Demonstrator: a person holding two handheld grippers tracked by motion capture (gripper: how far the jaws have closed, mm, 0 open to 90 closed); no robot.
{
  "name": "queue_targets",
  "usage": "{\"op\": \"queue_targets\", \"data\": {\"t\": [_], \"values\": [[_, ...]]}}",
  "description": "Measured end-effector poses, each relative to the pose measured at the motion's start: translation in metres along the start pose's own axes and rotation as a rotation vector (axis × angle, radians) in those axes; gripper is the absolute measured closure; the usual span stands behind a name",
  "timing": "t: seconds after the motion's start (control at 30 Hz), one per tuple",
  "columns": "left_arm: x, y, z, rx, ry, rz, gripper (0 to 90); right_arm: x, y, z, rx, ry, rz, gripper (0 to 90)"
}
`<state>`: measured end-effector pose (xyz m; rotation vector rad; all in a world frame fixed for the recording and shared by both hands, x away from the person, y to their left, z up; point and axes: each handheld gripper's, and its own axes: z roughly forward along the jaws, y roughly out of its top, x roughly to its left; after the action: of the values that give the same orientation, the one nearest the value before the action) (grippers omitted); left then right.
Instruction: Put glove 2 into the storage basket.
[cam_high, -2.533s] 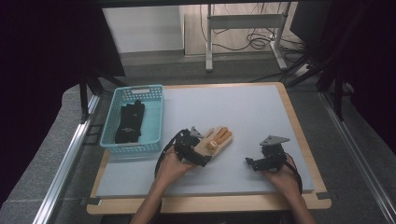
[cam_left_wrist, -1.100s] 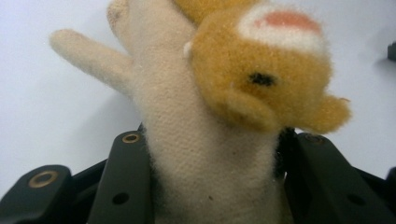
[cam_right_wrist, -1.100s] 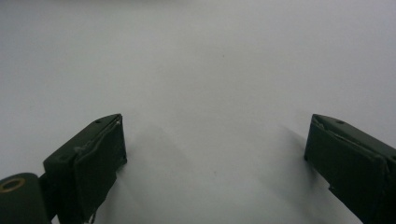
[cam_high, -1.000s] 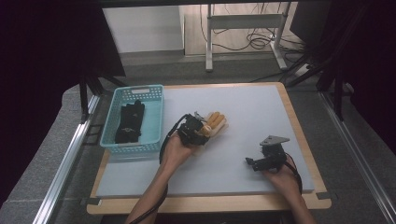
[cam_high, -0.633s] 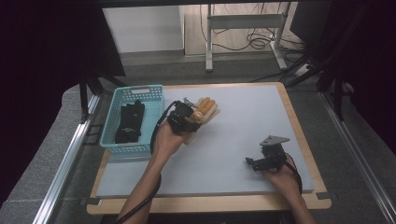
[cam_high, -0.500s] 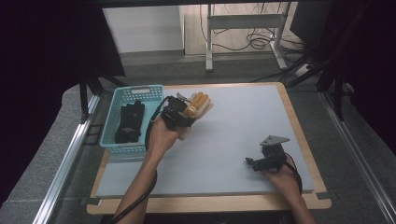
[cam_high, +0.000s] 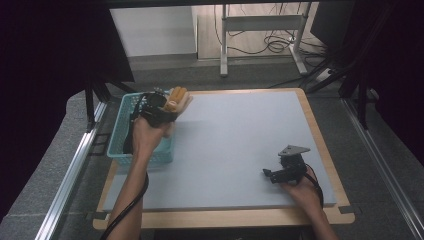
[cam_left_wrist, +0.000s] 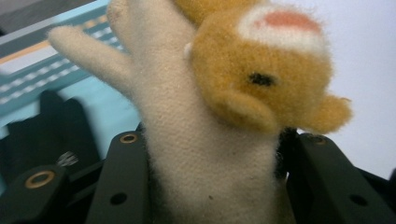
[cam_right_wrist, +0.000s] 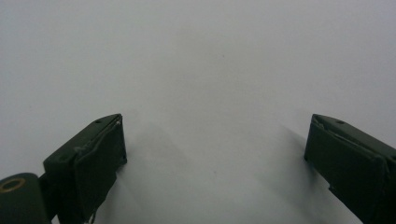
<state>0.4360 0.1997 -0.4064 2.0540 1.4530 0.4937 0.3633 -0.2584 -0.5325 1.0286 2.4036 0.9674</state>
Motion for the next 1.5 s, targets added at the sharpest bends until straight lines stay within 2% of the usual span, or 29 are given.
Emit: {"op": "queue_targets", "data": {"t": [0.2, 0.3, 0.5, 0.77, 0.9, 0.97, 1.03, 1.13, 1.23, 1.27, 1.33, 1.4, 1.43, 1.5], "values": [[0.035, -0.012, 0.005, 0.035, 0.064, -0.097, 55.2, 0.0, 0.0, 0.0, 0.0, 0.0, 0.0, 4.9], [0.046, -0.016, 0.012, 0.066, 0.084, -0.119, 55.1, 0.0, 0.0, 0.0, 0.0, 0.0, 0.0, 4.9], [0.054, -0.017, 0.035, 0.124, 0.093, -0.152, 54.9, 0.0, 0.0, 0.0, 0.0, 0.0, 0.001, 4.9], [0.049, -0.018, 0.072, 0.223, 0.056, -0.152, 53.9, 0.0, 0.0, 0.0, -0.001, 0.0, 0.001, 4.9], [0.051, -0.019, 0.085, 0.253, 0.0, -0.184, 51.7, 0.0, 0.0, 0.0, -0.001, 0.0, 0.001, 4.9], [0.053, -0.02, 0.091, 0.264, -0.041, -0.206, 47.8, 0.0, 0.0, 0.0, -0.001, 0.0, 0.001, 4.9], [0.052, -0.021, 0.095, 0.288, -0.072, -0.204, 36.3, 0.0, 0.0, 0.0, -0.001, 0.0, 0.001, 4.9], [0.052, -0.02, 0.092, 0.292, -0.025, -0.174, 21.2, 0.0, 0.0, 0.0, -0.001, 0.0, 0.001, 4.9], [0.057, -0.017, 0.078, 0.252, -0.044, -0.18, 11.4, 0.0, 0.0, 0.0, -0.001, 0.0, 0.001, 4.9], [0.059, -0.015, 0.07, 0.225, -0.059, -0.183, 10.7, 0.0, 0.0, 0.0, -0.001, 0.0, 0.001, 4.9], [0.063, -0.012, 0.057, 0.185, -0.077, -0.183, 10.5, 0.0, 0.0, 0.0, -0.001, 0.0, 0.0, 4.9], [0.068, -0.01, 0.044, 0.148, -0.071, -0.182, 13.4, 0.0, 0.0, 0.0, -0.001, 0.0, 0.0, 4.9], [0.07, -0.01, 0.04, 0.136, -0.057, -0.183, 17.2, 0.0, 0.0, 0.0, 0.0, 0.0, 0.0, 4.9], [0.074, -0.012, 0.036, 0.129, -0.007, -0.186, 31.7, 0.0, 0.0, 0.0, 0.0, 0.0, 0.0, 4.9]]}}
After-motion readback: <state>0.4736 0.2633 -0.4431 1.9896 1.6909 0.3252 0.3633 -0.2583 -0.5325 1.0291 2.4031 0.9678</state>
